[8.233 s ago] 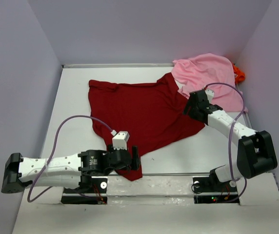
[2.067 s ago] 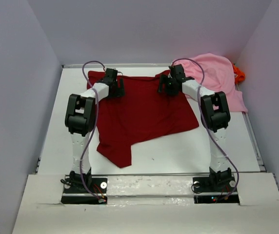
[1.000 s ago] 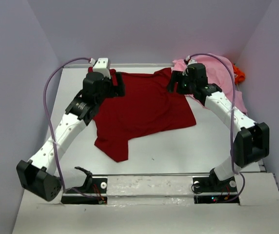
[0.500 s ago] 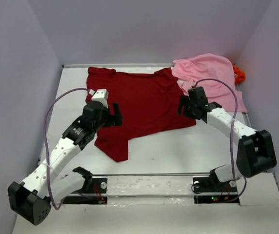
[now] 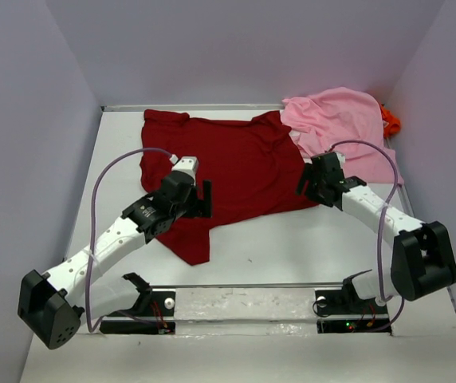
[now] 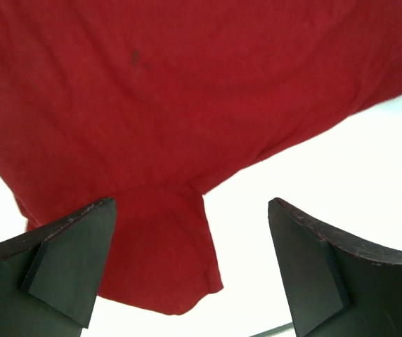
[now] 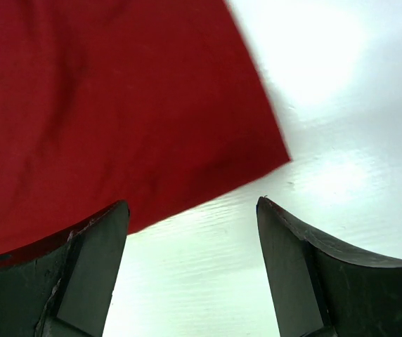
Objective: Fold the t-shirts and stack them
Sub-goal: Fold the tshirt
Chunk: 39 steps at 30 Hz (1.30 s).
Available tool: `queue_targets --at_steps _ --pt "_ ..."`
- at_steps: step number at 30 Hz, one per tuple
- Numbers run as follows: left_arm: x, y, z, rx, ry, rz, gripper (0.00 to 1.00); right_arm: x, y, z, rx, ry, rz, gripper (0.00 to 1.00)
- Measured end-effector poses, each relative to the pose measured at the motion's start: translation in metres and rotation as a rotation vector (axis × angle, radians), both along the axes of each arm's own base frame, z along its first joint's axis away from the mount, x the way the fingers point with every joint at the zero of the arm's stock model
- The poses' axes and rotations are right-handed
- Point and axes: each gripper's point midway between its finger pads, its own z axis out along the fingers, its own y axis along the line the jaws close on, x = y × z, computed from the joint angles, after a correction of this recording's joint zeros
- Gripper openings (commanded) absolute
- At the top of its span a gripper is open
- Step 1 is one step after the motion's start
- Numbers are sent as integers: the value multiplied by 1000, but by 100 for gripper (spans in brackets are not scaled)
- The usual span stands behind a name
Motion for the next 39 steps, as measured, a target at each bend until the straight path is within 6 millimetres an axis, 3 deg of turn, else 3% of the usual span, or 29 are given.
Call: queue_targets --at_steps 7,14,22,32,39 --pt "20 0 30 23 -94 16 99 -20 -46 -33 -28 83 -160 78" --pt "37 -4 8 121 -67 0 99 -21 -47 -50 -51 131 -162 76" --pt "39 -2 21 104 -133 -1 99 -17 -42 -67 -45 174 -141 67" --pt "36 1 23 90 -151 -1 99 -1 -35 -69 -39 161 -97 42" --pt "36 0 21 90 -151 -1 99 7 -29 -71 -30 149 -65 0"
